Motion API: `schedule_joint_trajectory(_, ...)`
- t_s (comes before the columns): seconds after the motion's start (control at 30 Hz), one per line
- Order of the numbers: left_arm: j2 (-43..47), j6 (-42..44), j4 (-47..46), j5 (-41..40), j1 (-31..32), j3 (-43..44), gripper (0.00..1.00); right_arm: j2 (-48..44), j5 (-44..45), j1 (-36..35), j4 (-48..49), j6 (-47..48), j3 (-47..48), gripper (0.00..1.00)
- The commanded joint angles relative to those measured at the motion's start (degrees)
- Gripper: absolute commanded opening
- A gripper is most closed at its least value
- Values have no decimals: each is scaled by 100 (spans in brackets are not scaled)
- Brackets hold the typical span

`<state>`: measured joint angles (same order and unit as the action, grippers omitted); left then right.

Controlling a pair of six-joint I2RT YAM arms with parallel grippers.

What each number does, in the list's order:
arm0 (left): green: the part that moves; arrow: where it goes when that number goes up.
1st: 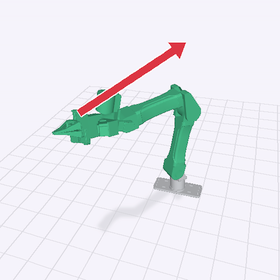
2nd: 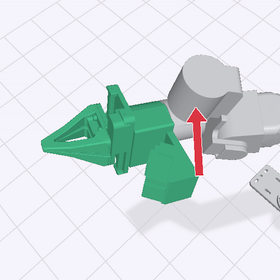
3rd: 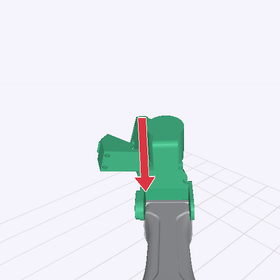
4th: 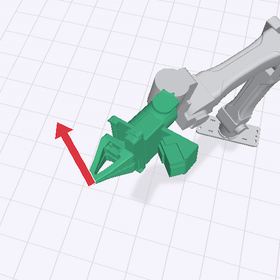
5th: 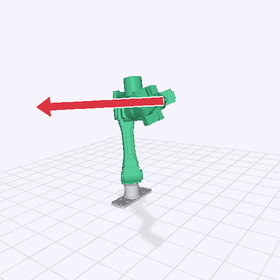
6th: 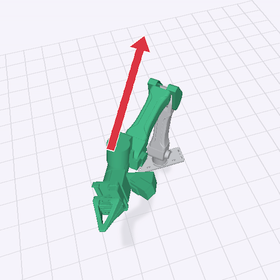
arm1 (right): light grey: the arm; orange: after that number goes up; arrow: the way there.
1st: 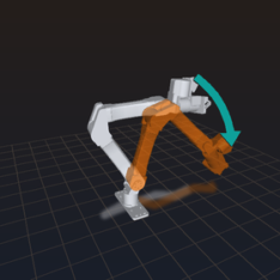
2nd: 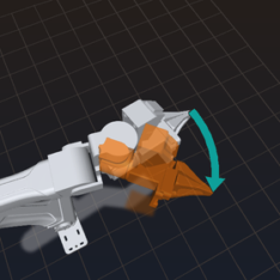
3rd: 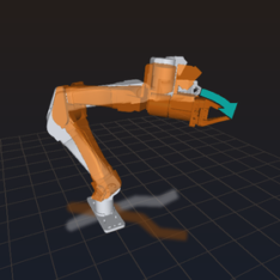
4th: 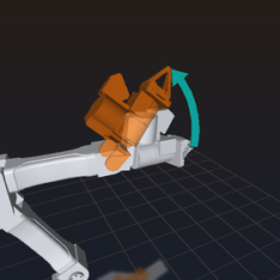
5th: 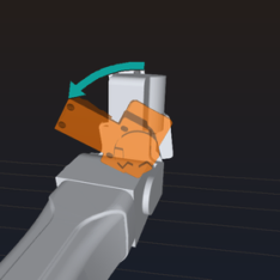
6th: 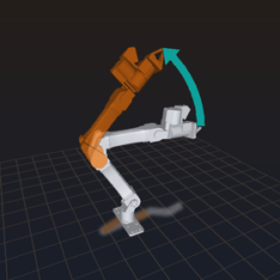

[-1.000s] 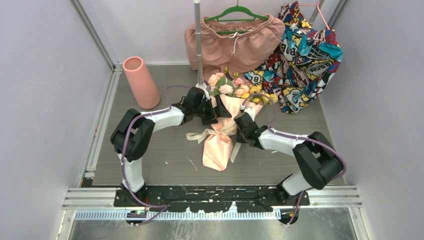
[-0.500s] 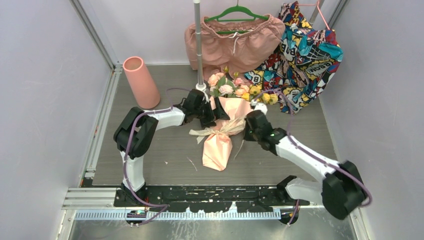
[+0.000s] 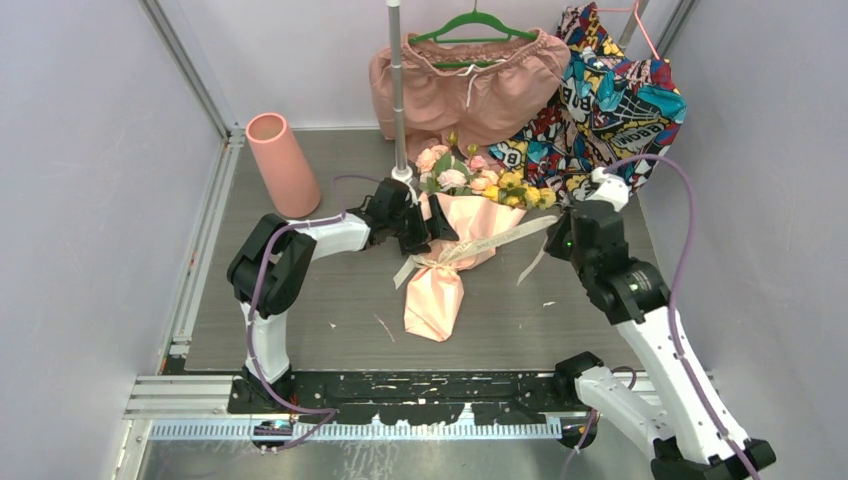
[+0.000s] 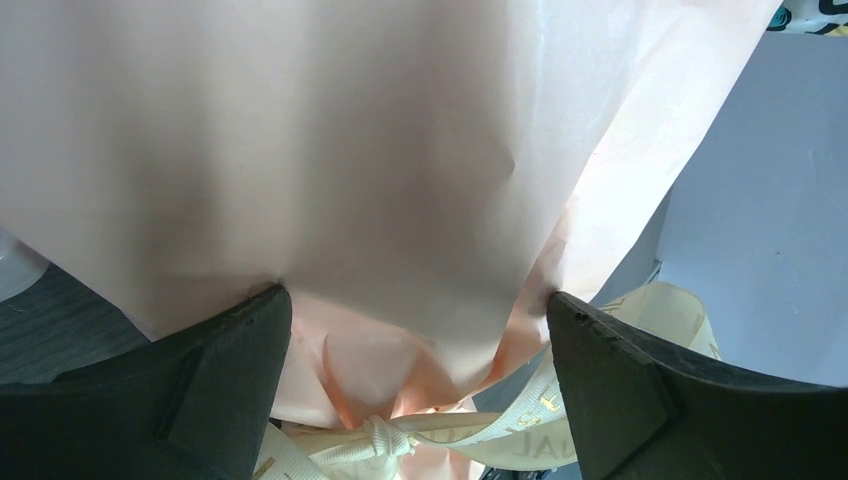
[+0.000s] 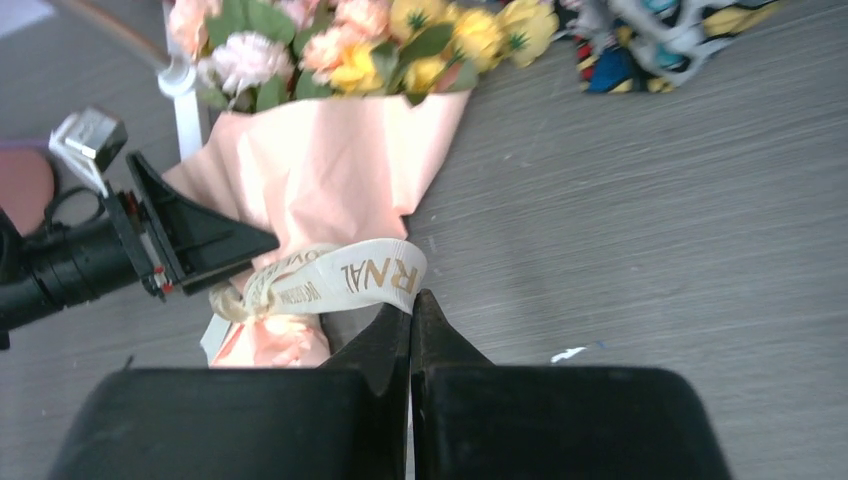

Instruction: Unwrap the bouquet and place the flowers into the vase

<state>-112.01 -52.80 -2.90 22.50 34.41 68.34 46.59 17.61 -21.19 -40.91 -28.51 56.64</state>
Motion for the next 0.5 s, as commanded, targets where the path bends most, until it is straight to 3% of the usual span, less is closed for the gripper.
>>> schedule_joint_trajectory(0.0,24,234,155,-172,-55,145,100,-451,1008,119,-955,3,778,1)
schedule_joint_trajectory(0.3,13,292,160,-151,-71,145,100,-792,2019,124,-2038,231,2161,1)
schedule_joint_trajectory(0.47,10,284,128,-119,-72,145,100,-807,1976,129,-2107,310,2357,1)
